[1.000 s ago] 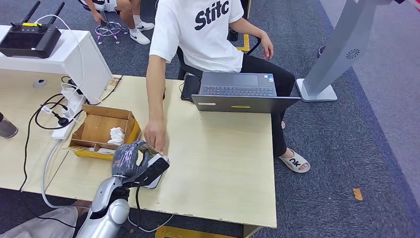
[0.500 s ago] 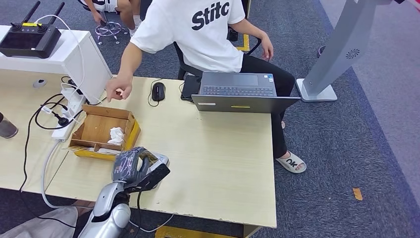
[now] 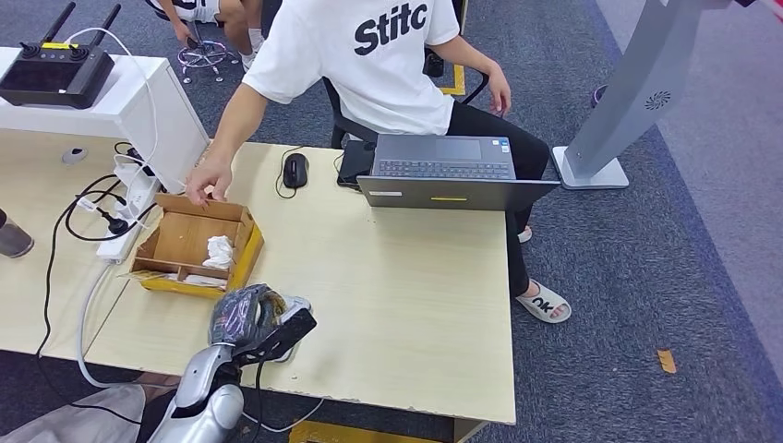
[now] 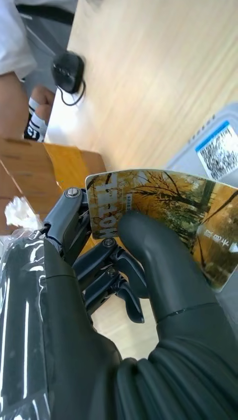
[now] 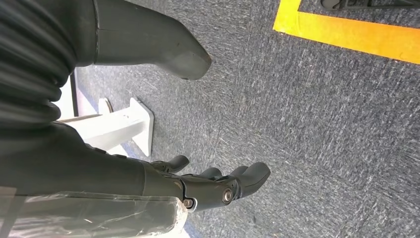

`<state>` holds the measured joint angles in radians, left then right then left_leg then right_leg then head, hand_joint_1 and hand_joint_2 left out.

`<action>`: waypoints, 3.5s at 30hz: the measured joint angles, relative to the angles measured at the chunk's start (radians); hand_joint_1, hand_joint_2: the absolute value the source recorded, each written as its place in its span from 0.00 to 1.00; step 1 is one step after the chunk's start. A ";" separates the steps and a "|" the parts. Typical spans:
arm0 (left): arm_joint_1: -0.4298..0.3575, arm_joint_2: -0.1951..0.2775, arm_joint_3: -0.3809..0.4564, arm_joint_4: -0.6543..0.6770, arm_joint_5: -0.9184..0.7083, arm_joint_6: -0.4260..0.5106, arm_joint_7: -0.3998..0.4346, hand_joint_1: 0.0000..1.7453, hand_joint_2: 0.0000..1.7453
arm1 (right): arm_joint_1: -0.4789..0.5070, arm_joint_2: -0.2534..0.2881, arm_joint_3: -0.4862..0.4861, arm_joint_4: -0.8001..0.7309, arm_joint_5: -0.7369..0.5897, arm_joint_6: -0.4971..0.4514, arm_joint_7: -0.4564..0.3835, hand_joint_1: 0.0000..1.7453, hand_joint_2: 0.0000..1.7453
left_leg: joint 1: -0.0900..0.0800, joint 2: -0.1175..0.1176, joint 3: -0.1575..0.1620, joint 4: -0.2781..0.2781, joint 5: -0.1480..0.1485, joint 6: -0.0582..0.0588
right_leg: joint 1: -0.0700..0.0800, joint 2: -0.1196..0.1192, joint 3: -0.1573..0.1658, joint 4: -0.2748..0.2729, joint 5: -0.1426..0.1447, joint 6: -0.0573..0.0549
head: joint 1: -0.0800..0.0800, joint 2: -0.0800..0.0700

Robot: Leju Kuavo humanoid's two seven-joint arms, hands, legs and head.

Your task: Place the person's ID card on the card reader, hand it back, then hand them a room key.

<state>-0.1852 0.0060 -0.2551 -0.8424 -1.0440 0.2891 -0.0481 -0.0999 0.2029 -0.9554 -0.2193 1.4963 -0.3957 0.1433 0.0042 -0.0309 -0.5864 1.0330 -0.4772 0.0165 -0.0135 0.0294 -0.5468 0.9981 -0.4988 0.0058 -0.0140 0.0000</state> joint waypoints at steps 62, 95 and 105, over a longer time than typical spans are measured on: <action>-0.424 0.272 0.056 -0.027 -0.350 0.130 0.167 0.00 1.00 | 0.015 0.000 0.018 0.000 -0.044 -0.003 -0.003 0.00 1.00 | 0.005 0.001 -0.002 0.000 0.003 -0.005 | 0.004 0.002 -0.002 0.002 0.003 -0.004 | 0.000 0.000; -0.116 0.390 0.036 -0.584 0.170 -0.334 0.045 0.00 1.00 | 0.044 -0.002 0.015 -0.002 -0.072 -0.022 -0.021 0.00 1.00 | 0.006 0.002 -0.003 0.000 0.004 -0.007 | 0.004 0.003 -0.004 0.002 0.003 -0.006 | 0.000 0.000; -0.113 0.438 -0.016 -0.576 -0.052 -0.331 0.160 0.00 1.00 | 0.044 -0.002 0.013 -0.002 -0.070 -0.019 0.001 0.00 1.00 | 0.006 0.002 -0.003 0.000 0.003 -0.007 | 0.004 0.003 -0.004 0.002 0.003 -0.006 | 0.000 0.000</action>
<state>-0.2980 0.4441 -0.2708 -1.4187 -1.0961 -0.0423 0.1119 -0.0559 0.2010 -0.9422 -0.2216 1.4259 -0.4143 0.1448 0.0100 -0.0286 -0.5898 1.0330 -0.4737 0.0098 -0.0093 0.0328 -0.5512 1.0005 -0.4959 -0.0002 -0.0142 0.0000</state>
